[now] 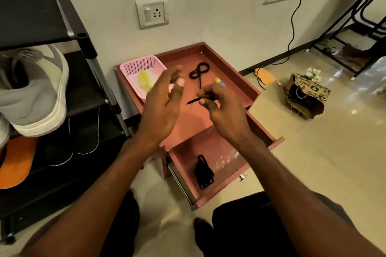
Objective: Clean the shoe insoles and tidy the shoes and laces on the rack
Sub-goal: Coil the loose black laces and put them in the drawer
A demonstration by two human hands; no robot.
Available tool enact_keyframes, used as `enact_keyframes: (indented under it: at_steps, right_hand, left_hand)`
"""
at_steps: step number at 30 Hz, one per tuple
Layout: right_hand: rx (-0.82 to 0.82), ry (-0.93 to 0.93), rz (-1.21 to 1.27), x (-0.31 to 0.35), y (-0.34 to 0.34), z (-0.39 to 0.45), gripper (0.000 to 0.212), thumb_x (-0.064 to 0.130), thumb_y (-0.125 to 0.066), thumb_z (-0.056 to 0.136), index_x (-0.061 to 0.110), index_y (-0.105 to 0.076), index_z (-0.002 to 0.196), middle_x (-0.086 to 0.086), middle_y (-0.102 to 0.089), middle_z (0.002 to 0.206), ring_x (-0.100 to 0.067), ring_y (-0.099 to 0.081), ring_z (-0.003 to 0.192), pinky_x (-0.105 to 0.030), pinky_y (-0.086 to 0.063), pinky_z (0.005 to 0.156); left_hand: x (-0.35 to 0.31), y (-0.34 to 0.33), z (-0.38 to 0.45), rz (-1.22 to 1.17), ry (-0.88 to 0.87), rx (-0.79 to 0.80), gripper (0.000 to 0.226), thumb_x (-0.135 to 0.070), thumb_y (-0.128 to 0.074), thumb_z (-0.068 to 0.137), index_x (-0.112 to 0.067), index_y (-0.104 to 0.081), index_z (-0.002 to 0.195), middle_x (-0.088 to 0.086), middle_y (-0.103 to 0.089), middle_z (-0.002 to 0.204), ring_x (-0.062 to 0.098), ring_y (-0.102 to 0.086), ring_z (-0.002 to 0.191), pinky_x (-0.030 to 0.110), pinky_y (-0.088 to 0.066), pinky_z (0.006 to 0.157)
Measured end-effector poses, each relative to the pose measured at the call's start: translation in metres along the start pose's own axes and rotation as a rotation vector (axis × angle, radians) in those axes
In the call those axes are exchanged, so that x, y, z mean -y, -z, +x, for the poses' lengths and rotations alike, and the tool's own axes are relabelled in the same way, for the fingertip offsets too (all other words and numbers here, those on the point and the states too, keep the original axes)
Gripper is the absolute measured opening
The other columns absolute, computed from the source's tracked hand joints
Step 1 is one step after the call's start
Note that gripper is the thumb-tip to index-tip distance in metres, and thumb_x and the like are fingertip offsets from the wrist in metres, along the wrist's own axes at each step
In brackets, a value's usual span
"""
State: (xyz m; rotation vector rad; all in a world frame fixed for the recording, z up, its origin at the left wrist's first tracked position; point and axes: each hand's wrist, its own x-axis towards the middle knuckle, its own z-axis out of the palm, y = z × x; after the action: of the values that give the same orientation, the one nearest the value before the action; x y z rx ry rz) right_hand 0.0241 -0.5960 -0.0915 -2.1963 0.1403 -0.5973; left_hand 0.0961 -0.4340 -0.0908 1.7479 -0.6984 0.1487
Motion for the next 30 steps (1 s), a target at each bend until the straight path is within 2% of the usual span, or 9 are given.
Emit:
enact_keyframes:
  at_steps: [6,10,12,15,17,19,23,27,30]
  right_hand:
    - [0.297,-0.052,0.058,0.020,0.003,-0.002,0.027,-0.008,-0.064,0.088,0.016,-0.060,0.102,0.003,-0.065,0.091,-0.016,-0.067,0.078,-0.043,-0.059,0.074]
    - [0.563,-0.136,0.030,0.021,0.001,0.003,0.019,-0.004,-0.061,0.095,0.010,-0.063,0.107,-0.006,-0.069,0.088,-0.017,-0.071,0.073,-0.035,-0.060,0.071]
    - [0.659,-0.182,-0.023,0.021,-0.004,0.006,0.008,0.011,-0.057,0.104,0.007,-0.064,0.107,-0.007,-0.069,0.078,-0.019,-0.067,0.067,-0.027,-0.056,0.064]
    - [0.709,-0.271,-0.070,0.014,-0.014,0.012,0.030,0.019,-0.047,0.110,0.003,-0.067,0.095,-0.005,-0.058,0.064,-0.014,-0.055,0.055,-0.021,-0.047,0.055]
    - [0.757,-0.259,-0.163,0.011,-0.026,0.011,0.033,0.023,-0.047,0.111,0.009,-0.069,0.091,0.007,-0.058,0.066,-0.010,-0.056,0.060,-0.024,-0.047,0.061]
    - [0.856,-0.193,-0.273,0.010,-0.041,0.007,0.029,0.028,-0.048,0.110,0.016,-0.068,0.091,0.008,-0.064,0.079,-0.013,-0.061,0.077,-0.027,-0.046,0.071]
    - [1.003,-0.039,-0.421,0.011,-0.057,-0.003,0.022,0.032,-0.054,0.106,0.016,-0.064,0.095,-0.007,-0.068,0.092,-0.022,-0.059,0.081,-0.031,-0.043,0.072]
    - [0.946,-0.069,-0.299,0.012,-0.042,0.008,0.024,0.031,-0.063,0.102,0.023,-0.065,0.080,0.004,-0.064,0.076,-0.014,-0.058,0.070,-0.029,-0.042,0.066]
    - [0.657,-0.164,-0.133,0.008,-0.023,0.025,0.020,0.028,-0.068,0.100,0.022,-0.073,0.081,0.001,-0.072,0.078,-0.020,-0.067,0.077,-0.036,-0.053,0.072]
  left_hand:
    - [0.003,-0.006,-0.043,0.143,0.086,0.232,0.031,-0.039,-0.046,0.109,-0.019,-0.067,0.117,-0.014,-0.062,0.079,-0.001,-0.060,0.076,0.028,-0.046,0.067]
    - [0.002,-0.006,-0.048,0.203,0.292,0.171,0.034,-0.031,-0.049,0.108,-0.021,-0.066,0.080,-0.016,-0.055,0.054,0.001,-0.049,0.053,0.019,-0.035,0.054]
    - [0.003,0.000,-0.040,-0.137,0.575,0.136,0.042,-0.031,-0.046,0.109,-0.016,-0.060,0.072,-0.010,-0.042,0.045,0.009,-0.036,0.044,0.027,-0.030,0.050]
    - [0.017,0.006,-0.026,-1.087,0.835,-0.017,0.033,-0.019,-0.044,0.104,-0.017,-0.049,0.072,-0.006,-0.031,0.049,0.012,-0.032,0.046,0.026,-0.032,0.048]
    - [0.029,0.006,-0.018,-1.576,0.821,-0.244,0.028,-0.010,-0.045,0.100,-0.013,-0.058,0.075,-0.003,-0.048,0.056,0.014,-0.053,0.054,0.026,-0.051,0.054]
    - [0.041,0.002,-0.011,-1.696,0.770,-0.415,0.033,-0.016,-0.046,0.108,-0.008,-0.067,0.084,0.005,-0.072,0.079,0.023,-0.075,0.081,0.034,-0.063,0.076]
    - [0.047,-0.003,-0.003,-1.227,0.704,-0.336,0.033,-0.033,-0.044,0.110,-0.013,-0.068,0.101,0.012,-0.075,0.120,0.024,-0.069,0.120,0.037,-0.051,0.105]
    - [0.054,0.000,-0.005,-0.207,0.563,-0.033,0.039,-0.033,-0.048,0.109,-0.010,-0.076,0.094,0.002,-0.080,0.096,0.014,-0.076,0.095,0.037,-0.055,0.092]
    - [0.049,0.003,-0.012,-0.122,0.699,0.243,0.043,-0.026,-0.047,0.109,-0.005,-0.073,0.083,0.007,-0.071,0.066,0.025,-0.067,0.063,0.034,-0.054,0.066]
